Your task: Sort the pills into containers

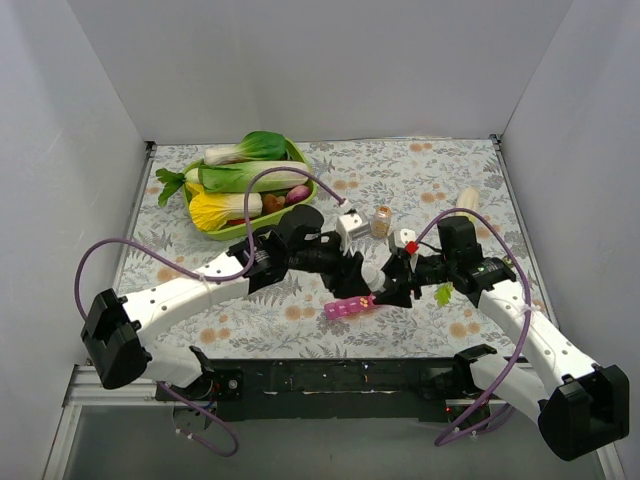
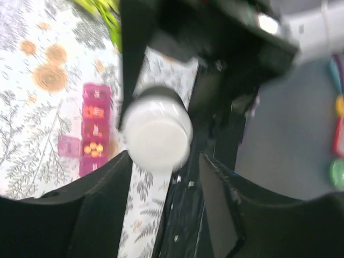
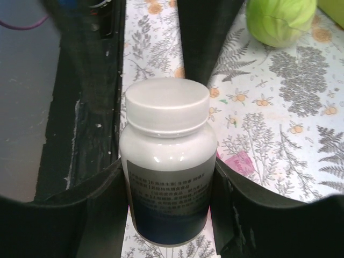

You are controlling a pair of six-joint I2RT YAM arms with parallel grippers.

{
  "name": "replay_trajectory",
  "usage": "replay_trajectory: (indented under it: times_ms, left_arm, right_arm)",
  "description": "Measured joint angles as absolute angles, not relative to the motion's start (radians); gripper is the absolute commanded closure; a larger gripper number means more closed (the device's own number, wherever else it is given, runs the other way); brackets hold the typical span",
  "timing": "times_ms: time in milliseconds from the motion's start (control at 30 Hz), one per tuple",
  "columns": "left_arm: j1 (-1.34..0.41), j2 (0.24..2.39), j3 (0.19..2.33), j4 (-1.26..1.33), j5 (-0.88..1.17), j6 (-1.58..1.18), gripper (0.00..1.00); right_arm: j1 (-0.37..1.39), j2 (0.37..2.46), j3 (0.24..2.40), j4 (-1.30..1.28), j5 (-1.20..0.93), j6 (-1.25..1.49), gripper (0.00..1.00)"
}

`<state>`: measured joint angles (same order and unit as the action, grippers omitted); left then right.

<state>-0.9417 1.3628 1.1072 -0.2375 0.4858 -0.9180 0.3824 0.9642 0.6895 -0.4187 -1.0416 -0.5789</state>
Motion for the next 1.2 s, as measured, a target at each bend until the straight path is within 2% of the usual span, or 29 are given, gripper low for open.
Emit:
replay_trajectory:
  times_ms: [67, 100, 200, 333, 467, 767, 833, 933, 1000, 1200]
  left_arm:
    - [-0.945, 1.34, 1.09, -0.297, 0.531, -0.768, 0.28]
    - [-0.949, 1.32, 1.07, -0.325, 0.537, -0.712, 0.17]
    - [-0.956, 1.237, 0.989, -0.352, 0.511, -0.634, 0.02]
    - [-0.95, 1.062, 0.876, -0.295, 0.426, -0.692, 0.02]
    - [-0.944, 0.959, 0.844, -0.188, 0.361, -0.894, 0.02]
    - [-0.938, 1.219, 0.981, -0.182, 0.302, -1.367, 0.02]
    - [-0.938, 1.264, 0.997, -0.199, 0.3, -1.424, 0.04]
    - [-0.938, 1.318, 1.038, -0.236, 0.292, -1.476, 0.16]
    - [-0.938, 1.349, 1.076, -0.257, 0.289, -1.499, 0.18]
    - [-0.938, 1.382, 1.12, -0.278, 0.291, -1.54, 0.44]
  right_arm:
    - [0.377, 0.964, 0.69, -0.413, -1.037, -0.575, 0.99]
    - [0.372, 0.964, 0.69, -0.408, -1.029, -0.574, 0.99]
    - [0.366, 0.963, 0.69, -0.396, -1.017, -0.571, 0.99]
    - [0.366, 0.963, 0.69, -0.389, -1.013, -0.571, 0.99]
    - [0.366, 0.963, 0.69, -0.389, -1.012, -0.571, 0.99]
    - [0.366, 0.963, 0.69, -0.389, -1.003, -0.571, 0.99]
    - [0.366, 0.963, 0.69, -0.389, -1.001, -0.571, 0.99]
    - [0.366, 0.961, 0.69, -0.389, -0.997, -0.571, 0.99]
    - [0.366, 0.961, 0.69, -0.387, -0.997, -0.571, 0.99]
    - [0.366, 0.961, 0.69, -0.385, -0.997, -0.571, 0.99]
